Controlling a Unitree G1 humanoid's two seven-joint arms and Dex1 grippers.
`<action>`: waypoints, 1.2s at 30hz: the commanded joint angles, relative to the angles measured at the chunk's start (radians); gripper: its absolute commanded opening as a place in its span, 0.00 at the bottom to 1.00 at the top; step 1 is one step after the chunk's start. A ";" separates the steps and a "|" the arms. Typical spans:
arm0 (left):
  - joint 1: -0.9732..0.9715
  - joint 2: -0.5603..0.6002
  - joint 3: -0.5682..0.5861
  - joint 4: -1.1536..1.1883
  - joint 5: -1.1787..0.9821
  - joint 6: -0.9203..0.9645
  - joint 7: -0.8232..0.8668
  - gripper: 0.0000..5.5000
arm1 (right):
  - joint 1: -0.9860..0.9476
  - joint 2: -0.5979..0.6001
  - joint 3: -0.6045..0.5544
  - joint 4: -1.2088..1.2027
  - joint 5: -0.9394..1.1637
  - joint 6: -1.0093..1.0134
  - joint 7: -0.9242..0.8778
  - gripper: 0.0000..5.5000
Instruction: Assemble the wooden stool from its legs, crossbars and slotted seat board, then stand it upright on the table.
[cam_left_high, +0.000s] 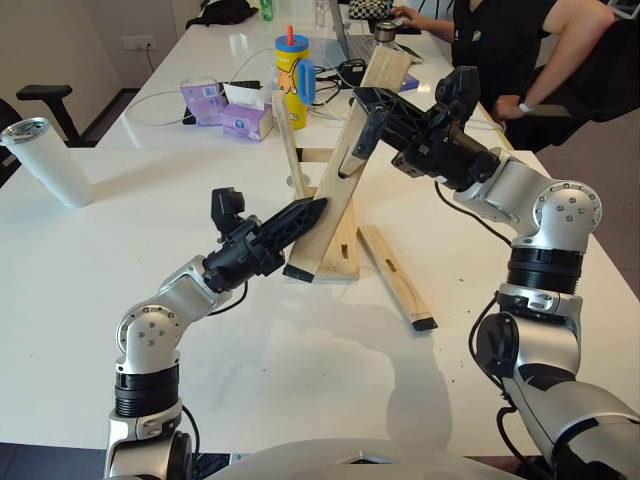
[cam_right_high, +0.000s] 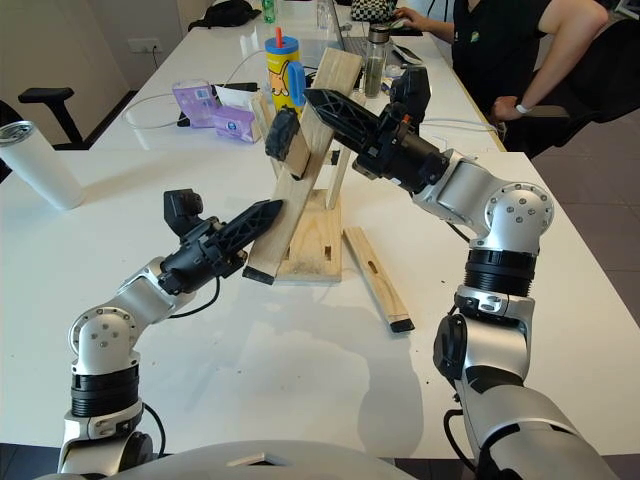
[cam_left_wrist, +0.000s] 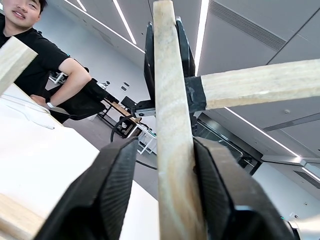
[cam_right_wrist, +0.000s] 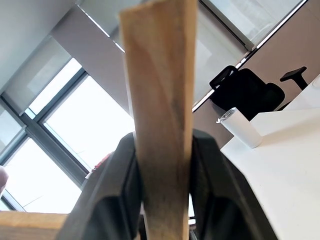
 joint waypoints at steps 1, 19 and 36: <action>-0.006 0.019 0.013 0.017 0.047 -0.022 0.028 0.45 | -0.045 -0.018 0.009 0.008 -0.072 -0.048 0.033 0.19; 0.011 -0.022 0.130 0.189 0.315 -0.176 0.355 0.45 | 0.309 0.143 0.113 -0.287 -0.756 -0.557 -0.323 0.19; 0.035 -0.060 0.130 0.159 0.332 -0.142 0.377 0.45 | 0.482 0.165 0.249 -0.198 -1.141 -0.925 -0.306 0.19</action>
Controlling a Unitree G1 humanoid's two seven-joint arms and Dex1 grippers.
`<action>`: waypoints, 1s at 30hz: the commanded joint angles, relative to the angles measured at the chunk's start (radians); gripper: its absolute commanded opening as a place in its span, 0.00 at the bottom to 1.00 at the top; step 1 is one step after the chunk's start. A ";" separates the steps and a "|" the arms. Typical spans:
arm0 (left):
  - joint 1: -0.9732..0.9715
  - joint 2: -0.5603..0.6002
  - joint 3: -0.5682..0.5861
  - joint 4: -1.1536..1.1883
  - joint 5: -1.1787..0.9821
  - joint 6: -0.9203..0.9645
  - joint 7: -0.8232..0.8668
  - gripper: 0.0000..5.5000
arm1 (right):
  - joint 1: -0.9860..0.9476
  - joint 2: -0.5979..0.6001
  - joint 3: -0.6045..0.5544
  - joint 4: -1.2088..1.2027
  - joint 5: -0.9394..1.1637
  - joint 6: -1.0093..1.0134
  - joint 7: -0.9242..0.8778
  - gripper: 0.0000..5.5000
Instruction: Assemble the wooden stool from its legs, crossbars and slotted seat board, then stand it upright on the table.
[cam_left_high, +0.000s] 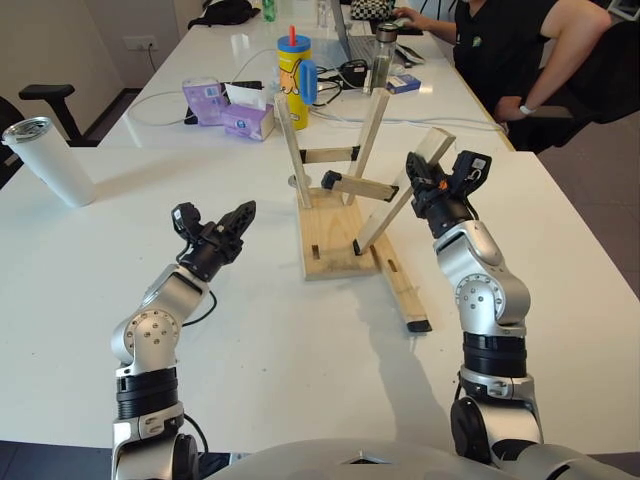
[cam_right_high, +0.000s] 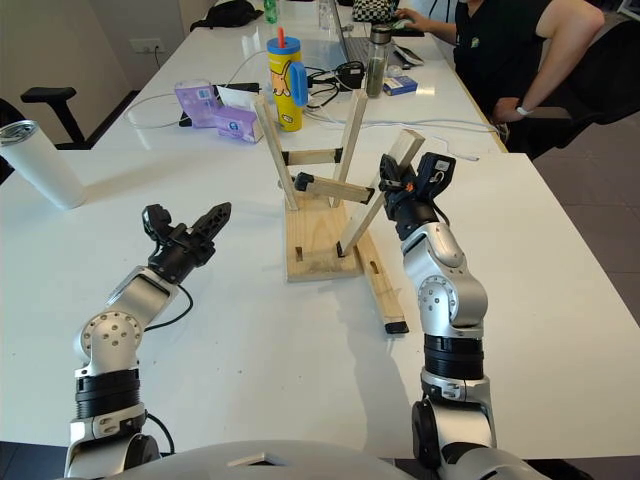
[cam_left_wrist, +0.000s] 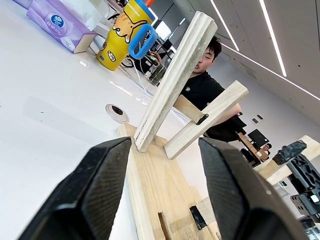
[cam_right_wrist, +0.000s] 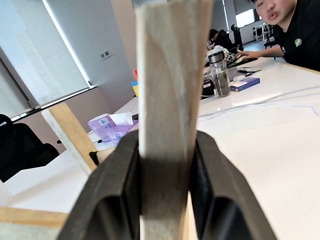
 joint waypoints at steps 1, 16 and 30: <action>0.005 -0.005 -0.005 -0.013 0.010 0.014 0.010 0.45 | 0.056 -0.019 0.043 0.119 -0.137 -0.118 0.031 0.19; -0.003 -0.008 -0.007 -0.016 0.013 0.034 0.007 0.45 | 0.141 0.013 0.075 0.102 -0.203 -0.248 0.071 0.19; -0.014 0.001 -0.004 -0.011 0.020 0.048 0.000 0.45 | -0.182 -0.006 -0.043 -0.114 -0.150 -0.053 -0.042 0.38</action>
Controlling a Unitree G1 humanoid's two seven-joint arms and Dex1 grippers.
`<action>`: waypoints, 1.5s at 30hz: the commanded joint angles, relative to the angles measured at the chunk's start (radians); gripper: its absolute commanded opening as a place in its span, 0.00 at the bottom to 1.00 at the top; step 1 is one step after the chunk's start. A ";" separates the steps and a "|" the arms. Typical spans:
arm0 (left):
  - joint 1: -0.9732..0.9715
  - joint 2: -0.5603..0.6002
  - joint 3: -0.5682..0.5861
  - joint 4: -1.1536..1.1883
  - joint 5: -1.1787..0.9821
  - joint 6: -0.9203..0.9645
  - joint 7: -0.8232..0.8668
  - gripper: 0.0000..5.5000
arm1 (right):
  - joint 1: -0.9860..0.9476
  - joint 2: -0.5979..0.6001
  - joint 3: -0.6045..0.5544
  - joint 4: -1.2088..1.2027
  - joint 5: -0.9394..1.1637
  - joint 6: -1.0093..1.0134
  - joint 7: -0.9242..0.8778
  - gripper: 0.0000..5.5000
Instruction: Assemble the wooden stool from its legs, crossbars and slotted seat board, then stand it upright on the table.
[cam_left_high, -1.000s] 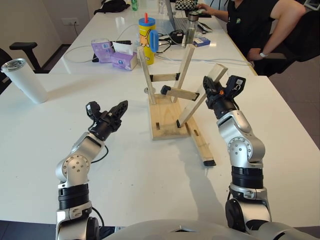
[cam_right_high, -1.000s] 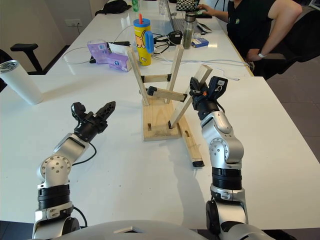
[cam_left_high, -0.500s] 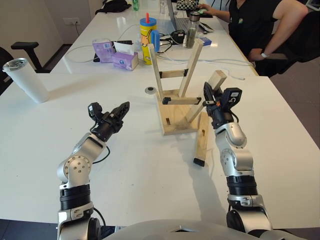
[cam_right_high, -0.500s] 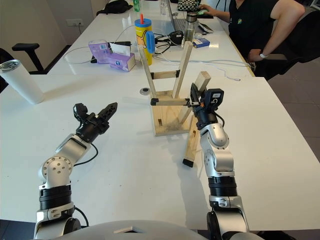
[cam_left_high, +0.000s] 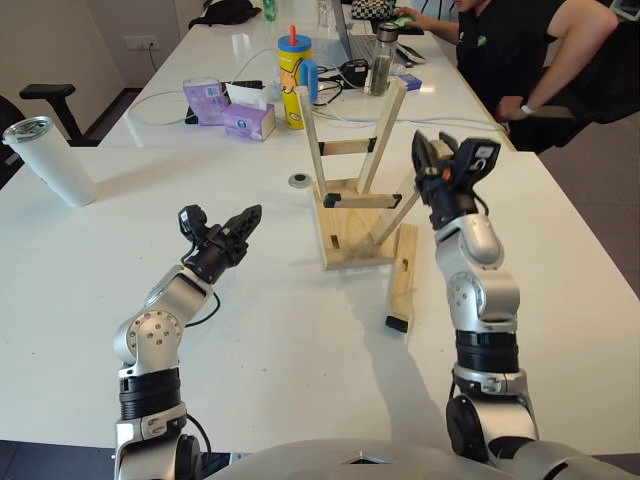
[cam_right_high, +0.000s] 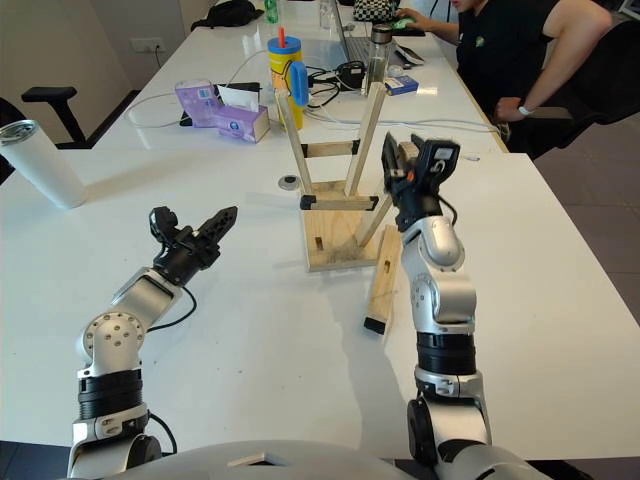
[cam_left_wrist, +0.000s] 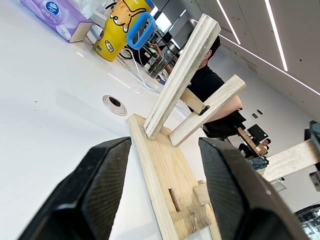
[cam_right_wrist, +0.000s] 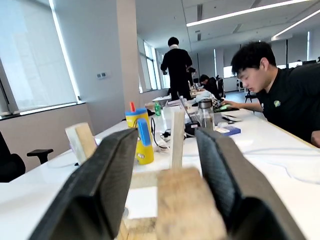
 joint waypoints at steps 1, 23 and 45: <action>-0.011 0.009 -0.001 -0.001 0.013 0.008 -0.002 0.45 | -0.132 -0.028 -0.058 -0.054 0.007 0.036 -0.048 0.38; 0.015 -0.026 0.008 -0.023 0.022 -0.018 0.013 0.45 | 0.093 0.039 -0.159 0.117 -0.002 0.619 -0.183 0.46; -0.002 -0.057 0.001 0.000 0.039 -0.052 0.004 0.45 | -0.090 0.076 -0.168 0.421 -0.040 0.797 -0.231 0.61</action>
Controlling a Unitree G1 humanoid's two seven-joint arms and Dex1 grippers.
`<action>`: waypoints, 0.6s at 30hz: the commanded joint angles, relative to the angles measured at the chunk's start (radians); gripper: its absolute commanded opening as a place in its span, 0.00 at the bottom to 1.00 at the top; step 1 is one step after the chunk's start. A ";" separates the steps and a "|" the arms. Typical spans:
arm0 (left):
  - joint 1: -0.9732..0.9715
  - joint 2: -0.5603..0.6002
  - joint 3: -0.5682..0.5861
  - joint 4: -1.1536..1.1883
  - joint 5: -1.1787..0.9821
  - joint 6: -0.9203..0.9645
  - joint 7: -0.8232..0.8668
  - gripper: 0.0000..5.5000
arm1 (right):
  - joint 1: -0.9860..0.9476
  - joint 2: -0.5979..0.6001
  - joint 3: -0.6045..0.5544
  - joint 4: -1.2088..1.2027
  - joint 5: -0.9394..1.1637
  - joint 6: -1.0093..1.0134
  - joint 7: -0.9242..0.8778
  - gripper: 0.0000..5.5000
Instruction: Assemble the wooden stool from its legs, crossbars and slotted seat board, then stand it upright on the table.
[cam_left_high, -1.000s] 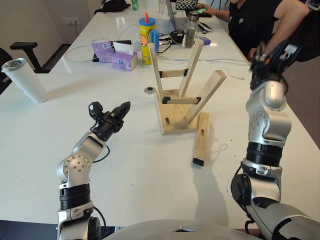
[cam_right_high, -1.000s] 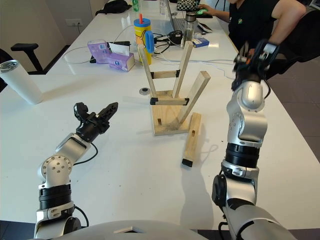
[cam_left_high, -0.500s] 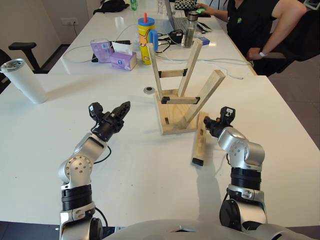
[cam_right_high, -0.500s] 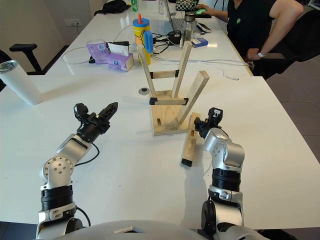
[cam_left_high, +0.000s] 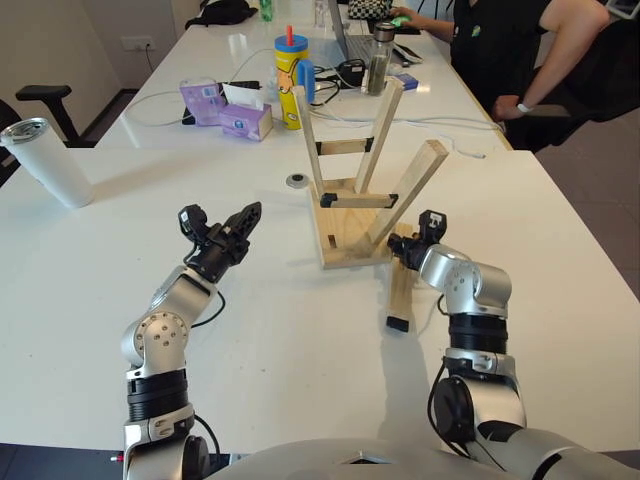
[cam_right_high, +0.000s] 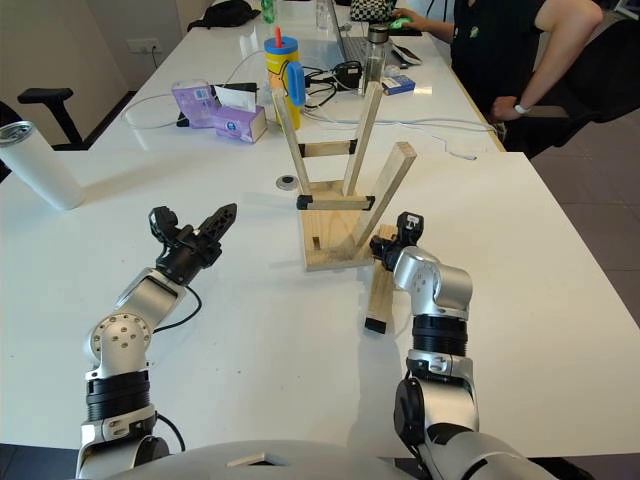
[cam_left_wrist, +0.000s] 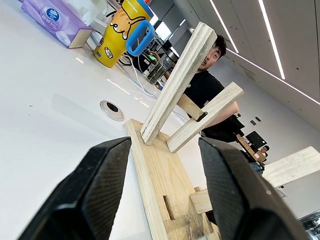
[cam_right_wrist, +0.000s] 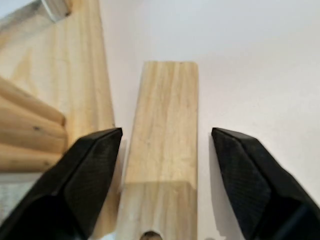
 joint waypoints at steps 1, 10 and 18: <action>-0.011 -0.007 -0.001 0.009 0.012 -0.011 0.000 0.45 | -0.026 0.009 -0.035 0.093 -0.005 0.053 -0.023 0.61; -0.001 -0.024 -0.007 0.001 0.017 -0.030 0.004 0.45 | -0.042 -0.070 -0.012 0.173 -0.035 0.073 0.029 0.43; -0.008 -0.023 -0.007 0.010 0.023 -0.034 -0.001 0.45 | -0.062 -0.150 0.011 0.273 -0.056 -0.019 0.083 0.38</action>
